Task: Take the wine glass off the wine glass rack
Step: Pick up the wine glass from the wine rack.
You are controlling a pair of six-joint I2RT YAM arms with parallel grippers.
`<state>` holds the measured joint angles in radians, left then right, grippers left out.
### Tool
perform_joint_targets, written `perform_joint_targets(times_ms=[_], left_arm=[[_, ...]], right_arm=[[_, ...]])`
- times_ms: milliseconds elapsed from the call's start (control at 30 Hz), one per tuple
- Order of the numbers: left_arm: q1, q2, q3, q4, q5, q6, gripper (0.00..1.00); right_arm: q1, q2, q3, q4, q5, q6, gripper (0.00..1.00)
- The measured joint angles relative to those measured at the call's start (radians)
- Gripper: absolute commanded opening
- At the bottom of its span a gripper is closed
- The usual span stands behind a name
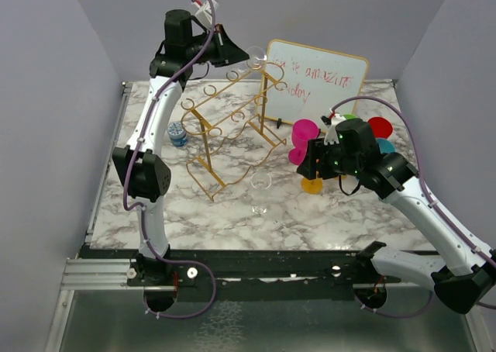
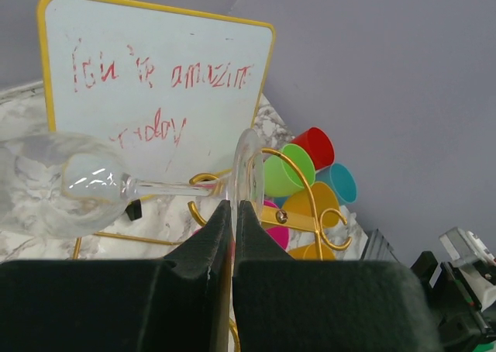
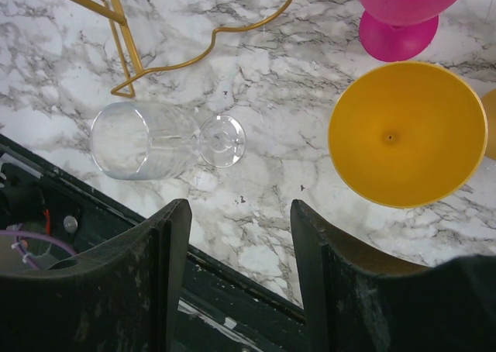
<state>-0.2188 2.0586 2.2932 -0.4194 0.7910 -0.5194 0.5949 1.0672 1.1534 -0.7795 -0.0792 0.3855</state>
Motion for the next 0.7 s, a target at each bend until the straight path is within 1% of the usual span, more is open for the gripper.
perform_joint_targets(times_ms=[167,400,533,700], left_arm=[[0.019,-0.009,-0.066,0.093,0.018,-0.047,0.0],[0.043,-0.028,-0.206,0.355,0.086,-0.232,0.0],[0.051,-0.029,-0.216,0.402,0.103,-0.28,0.0],[0.056,-0.05,-0.23,0.425,0.11,-0.29,0.0]], right_arm=[[0.0,0.0,0.0,0.0,0.0,0.0,0.6],[0.0,0.0,0.0,0.0,0.0,0.008,0.6],[0.0,0.0,0.0,0.0,0.0,0.008,0.6],[0.0,0.0,0.0,0.0,0.0,0.008,0.6]])
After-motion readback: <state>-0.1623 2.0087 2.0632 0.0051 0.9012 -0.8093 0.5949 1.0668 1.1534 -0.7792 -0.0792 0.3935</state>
